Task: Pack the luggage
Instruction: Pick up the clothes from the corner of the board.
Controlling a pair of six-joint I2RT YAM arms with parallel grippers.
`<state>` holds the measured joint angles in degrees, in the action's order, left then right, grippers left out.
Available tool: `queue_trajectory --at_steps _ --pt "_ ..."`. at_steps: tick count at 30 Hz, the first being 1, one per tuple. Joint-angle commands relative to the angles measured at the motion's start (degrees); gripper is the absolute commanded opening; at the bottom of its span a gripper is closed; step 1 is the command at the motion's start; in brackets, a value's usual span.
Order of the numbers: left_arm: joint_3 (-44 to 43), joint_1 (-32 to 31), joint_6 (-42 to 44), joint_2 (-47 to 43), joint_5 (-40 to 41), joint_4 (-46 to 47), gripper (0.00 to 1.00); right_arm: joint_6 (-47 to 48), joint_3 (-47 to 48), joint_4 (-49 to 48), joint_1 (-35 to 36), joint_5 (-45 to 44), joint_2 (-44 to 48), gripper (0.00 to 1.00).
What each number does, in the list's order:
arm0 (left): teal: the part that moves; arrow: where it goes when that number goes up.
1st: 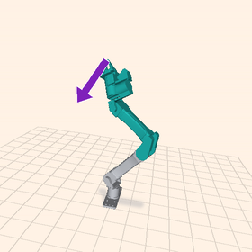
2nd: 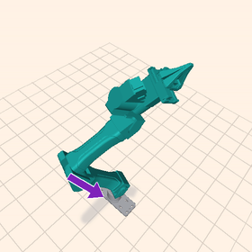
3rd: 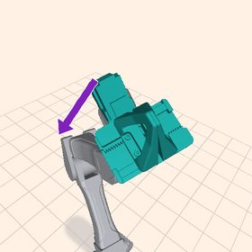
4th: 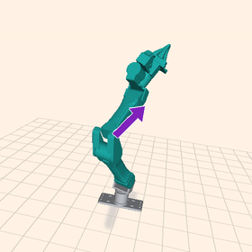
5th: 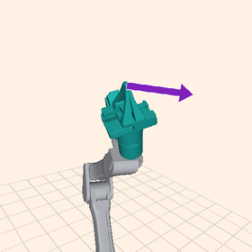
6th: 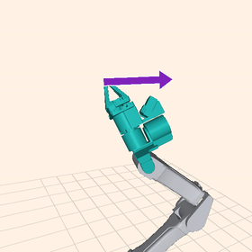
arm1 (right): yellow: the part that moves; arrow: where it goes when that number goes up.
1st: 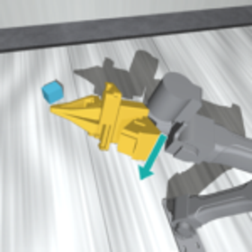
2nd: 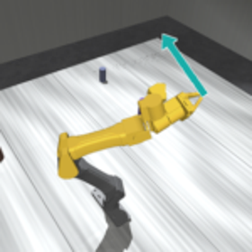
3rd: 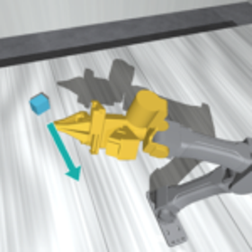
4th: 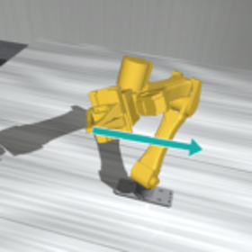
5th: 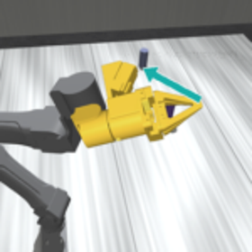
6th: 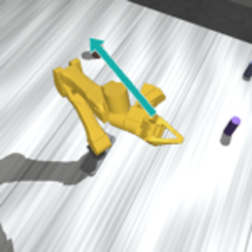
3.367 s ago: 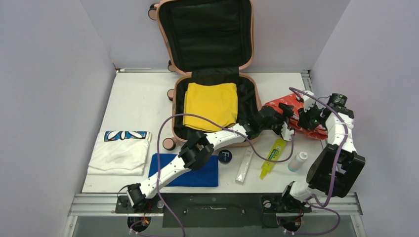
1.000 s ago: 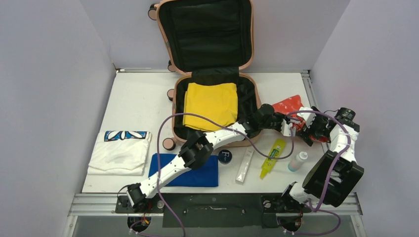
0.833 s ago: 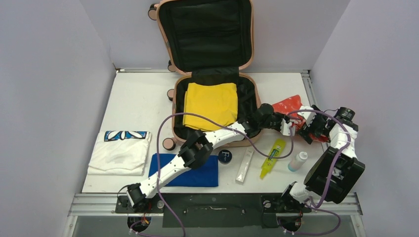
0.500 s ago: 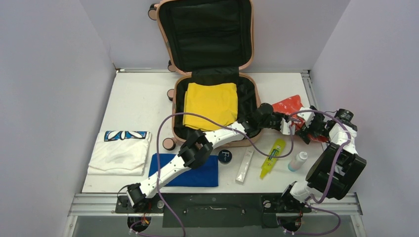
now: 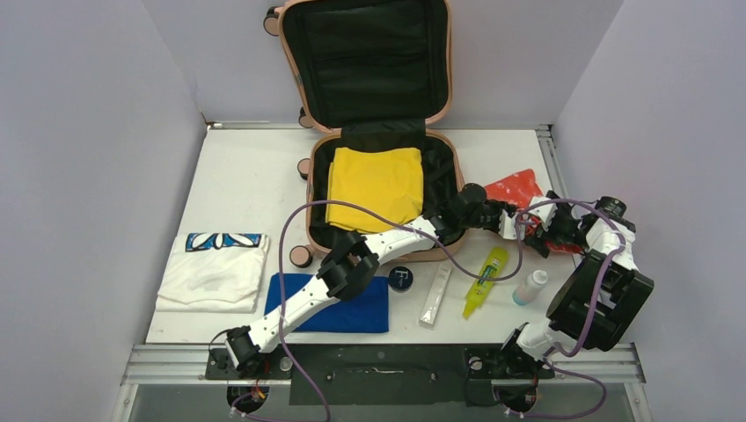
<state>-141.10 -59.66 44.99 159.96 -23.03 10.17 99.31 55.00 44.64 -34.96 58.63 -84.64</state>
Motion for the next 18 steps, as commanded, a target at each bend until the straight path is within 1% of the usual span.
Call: queue_trajectory --at_steps 1,4,5,6,8,9,10,11,13,14,16,17,18 --pt "-1.99 -0.15 -2.81 -4.29 -3.35 6.19 0.00 -8.04 -2.35 -11.98 -0.11 5.48 1.23 0.91" --pt "-2.22 -0.19 -3.36 -4.33 -3.96 6.68 0.00 -8.93 -2.38 -13.25 -0.01 5.69 1.20 0.98" --pt "-2.31 -0.26 -3.53 -4.41 -4.10 6.69 0.00 -8.95 -2.24 -13.23 -0.02 5.78 1.03 0.90" --pt "-2.34 -0.28 -3.79 -4.49 -4.12 6.78 0.00 -8.91 -2.08 -13.12 0.01 5.83 0.80 0.79" --pt "-2.34 -0.24 -4.51 -4.73 -4.17 6.79 0.00 -8.78 -1.61 -12.86 0.03 5.73 0.42 0.42" --pt "-2.27 -0.23 -4.78 -4.86 -4.14 6.71 0.00 -9.01 -1.34 -12.95 0.01 5.70 0.25 0.27" --pt "-2.07 -0.20 -4.82 -5.06 -4.13 6.70 0.00 -9.57 -1.06 -13.00 -0.06 5.70 0.19 0.16" --pt "-1.99 -0.20 -4.90 -5.23 -4.06 6.82 0.00 -10.28 -0.71 -13.00 -0.09 5.53 0.18 0.06" --pt "-1.86 -0.24 -4.91 -5.42 -3.52 7.11 0.00 -13.08 -0.06 -13.95 -0.23 5.35 0.59 0.05" --pt "-1.71 -0.20 -4.96 -5.57 -2.79 7.70 0.06 -15.04 0.30 -15.08 -0.35 5.36 0.98 0.05" --pt "-1.38 -0.04 -5.75 -6.48 -1.37 8.46 0.56 -22.31 1.14 -18.70 -0.61 4.60 2.25 0.05" --pt "-1.37 0.12 -6.17 -6.99 -0.94 8.16 0.85 -26.79 1.50 -22.80 -0.65 3.61 2.88 0.05" --pt "-1.33 0.34 -6.54 -7.86 -0.46 7.50 0.98 -32.32 1.85 -26.37 -0.67 2.51 3.71 0.05"
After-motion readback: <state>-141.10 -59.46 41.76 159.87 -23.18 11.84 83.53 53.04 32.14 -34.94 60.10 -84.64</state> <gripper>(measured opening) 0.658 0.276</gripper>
